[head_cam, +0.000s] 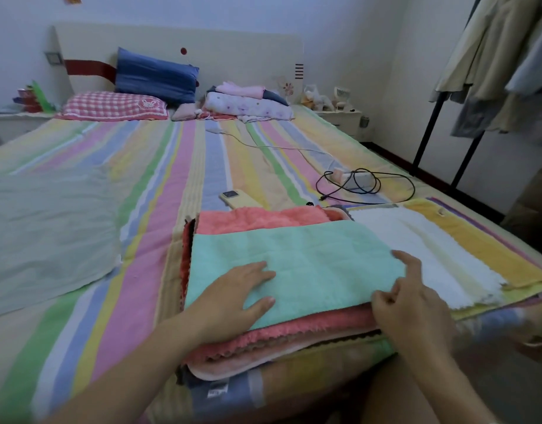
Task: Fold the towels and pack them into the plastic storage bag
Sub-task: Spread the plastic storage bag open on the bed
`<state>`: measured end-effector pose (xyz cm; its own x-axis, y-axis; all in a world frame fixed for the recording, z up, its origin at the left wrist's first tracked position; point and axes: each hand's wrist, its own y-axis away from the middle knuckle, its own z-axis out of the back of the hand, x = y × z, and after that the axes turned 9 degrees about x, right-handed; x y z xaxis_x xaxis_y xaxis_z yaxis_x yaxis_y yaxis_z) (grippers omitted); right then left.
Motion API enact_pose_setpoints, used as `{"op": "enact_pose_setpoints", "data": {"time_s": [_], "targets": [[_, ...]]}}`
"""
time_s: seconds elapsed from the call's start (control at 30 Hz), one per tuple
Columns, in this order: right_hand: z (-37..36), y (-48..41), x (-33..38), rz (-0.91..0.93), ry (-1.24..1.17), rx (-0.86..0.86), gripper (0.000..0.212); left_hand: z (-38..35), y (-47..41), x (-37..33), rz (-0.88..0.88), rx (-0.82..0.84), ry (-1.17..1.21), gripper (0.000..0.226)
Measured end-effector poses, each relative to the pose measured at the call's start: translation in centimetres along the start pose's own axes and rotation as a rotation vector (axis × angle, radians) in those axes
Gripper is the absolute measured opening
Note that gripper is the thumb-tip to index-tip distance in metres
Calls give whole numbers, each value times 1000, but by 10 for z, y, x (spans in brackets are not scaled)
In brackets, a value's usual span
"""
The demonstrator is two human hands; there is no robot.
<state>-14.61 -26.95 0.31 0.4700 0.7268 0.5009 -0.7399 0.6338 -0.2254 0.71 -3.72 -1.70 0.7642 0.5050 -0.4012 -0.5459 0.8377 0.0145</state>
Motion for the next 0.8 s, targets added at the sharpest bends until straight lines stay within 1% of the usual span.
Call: {"op": "enact_pose_setpoints", "data": {"time_s": [0.03,0.07,0.13,0.17,0.23,0.3,0.33,0.4,0.43,0.5,0.53,0.57,0.63,0.67,0.8], "targets": [[-4,6,15,96,22,-4,61,-4,2,5,-9,-31,65,81],[-10,12,32,210,11,-4,57,-5,5,10,-14,-109,136,65],[-30,18,68,420,-45,12,45,-1,14,23,14,-348,241,34],[-42,19,85,503,-66,21,39,4,20,31,55,-459,260,26],[-67,14,121,635,-93,58,30,13,38,56,177,-611,196,23],[-93,10,156,748,-108,130,24,22,60,93,329,-683,47,28],[-106,8,173,802,-97,168,22,26,74,112,406,-687,-41,31],[-131,7,206,905,-59,233,24,34,100,155,562,-636,-197,35],[-144,7,220,952,-46,265,27,38,112,176,654,-580,-255,37],[-168,10,248,1027,-15,337,33,46,135,214,845,-416,-338,48],[-179,11,261,1054,7,372,37,49,145,229,917,-339,-361,53],[-190,12,272,1077,35,408,40,50,153,241,972,-269,-367,53],[-207,14,291,1122,111,469,45,50,163,255,1014,-198,-328,43],[-216,14,299,1152,157,494,46,48,165,258,996,-208,-315,37],[-242,8,325,1275,283,543,54,34,165,255,841,-380,-366,32]]}}
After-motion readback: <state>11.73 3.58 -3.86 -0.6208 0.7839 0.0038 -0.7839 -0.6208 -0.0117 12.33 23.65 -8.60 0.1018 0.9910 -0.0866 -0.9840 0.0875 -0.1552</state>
